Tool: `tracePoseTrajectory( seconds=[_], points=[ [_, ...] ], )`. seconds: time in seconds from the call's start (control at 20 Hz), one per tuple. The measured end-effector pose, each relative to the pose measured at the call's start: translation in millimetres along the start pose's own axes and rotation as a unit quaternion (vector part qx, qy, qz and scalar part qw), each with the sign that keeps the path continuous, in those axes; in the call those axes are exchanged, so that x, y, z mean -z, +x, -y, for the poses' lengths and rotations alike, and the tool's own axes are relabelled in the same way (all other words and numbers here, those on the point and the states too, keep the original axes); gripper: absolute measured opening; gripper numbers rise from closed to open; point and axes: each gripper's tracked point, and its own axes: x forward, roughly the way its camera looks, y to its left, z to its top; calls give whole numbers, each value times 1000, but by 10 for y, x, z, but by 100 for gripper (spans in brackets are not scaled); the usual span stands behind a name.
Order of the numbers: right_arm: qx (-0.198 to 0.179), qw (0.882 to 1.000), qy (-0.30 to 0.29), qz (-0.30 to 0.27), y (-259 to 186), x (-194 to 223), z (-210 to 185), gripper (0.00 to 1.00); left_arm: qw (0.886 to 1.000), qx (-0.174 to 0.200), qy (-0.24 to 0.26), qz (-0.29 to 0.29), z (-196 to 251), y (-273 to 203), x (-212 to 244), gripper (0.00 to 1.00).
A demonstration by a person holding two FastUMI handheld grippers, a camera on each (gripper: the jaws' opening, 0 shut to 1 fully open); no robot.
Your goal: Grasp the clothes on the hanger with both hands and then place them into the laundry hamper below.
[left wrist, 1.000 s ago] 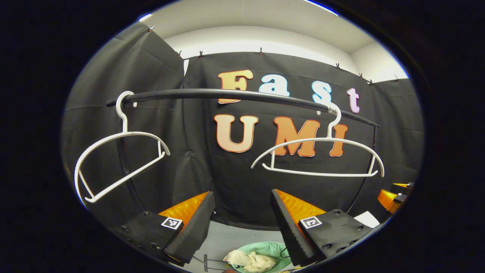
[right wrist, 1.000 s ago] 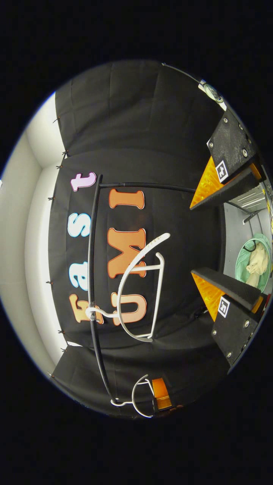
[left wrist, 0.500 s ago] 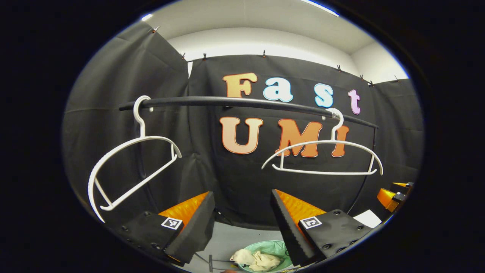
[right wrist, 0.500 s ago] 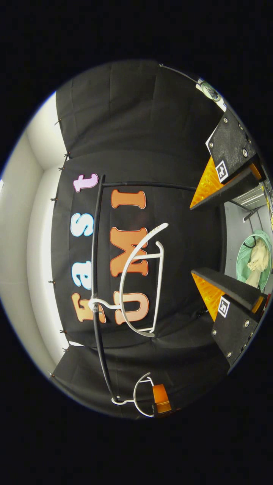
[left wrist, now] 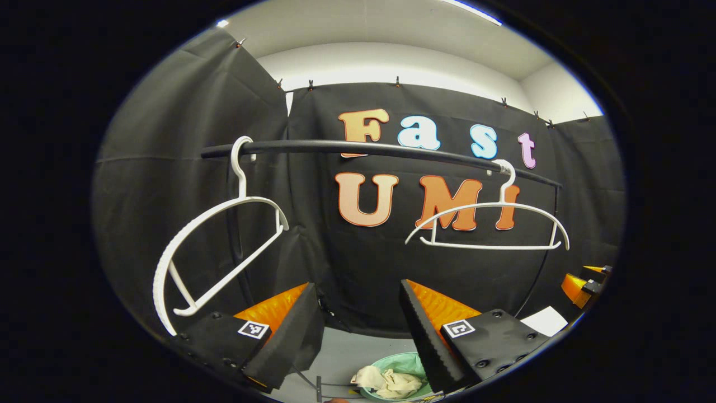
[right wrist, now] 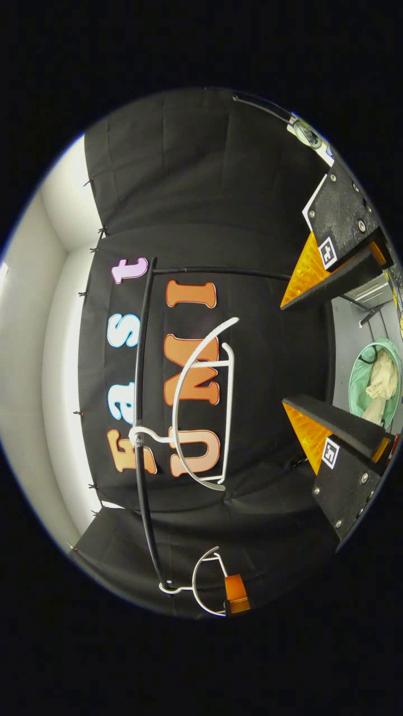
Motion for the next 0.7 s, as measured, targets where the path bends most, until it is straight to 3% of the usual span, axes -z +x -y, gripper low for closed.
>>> tracePoseTrajectory(
  seconds=[0.05, 0.4, 0.55, 0.65, 0.7],
  points=[
    [1, 1000, 3, -1, -19, 6, -5, 93, 1000, -4, 0, 4, -24, -7, -22, 94],
    [8, 1000, 1, 11, -31, -117, 41, 93, 1000, -13, 2, 17, -140, 35, -112, 100],
    [-3, 1000, 9, 8, -4, -119, 0, 93, 999, -28, 12, 29, -180, 95, -185, 94],
    [-3, 1000, 3, 5, 23, -113, 22, 93, 999, -31, 15, 40, -127, 137, -238, 100],
    [3, 1000, 2, 6, 24, -120, 57, 94, 999, -27, 13, 43, -84, 152, -245, 97]
  ],
)
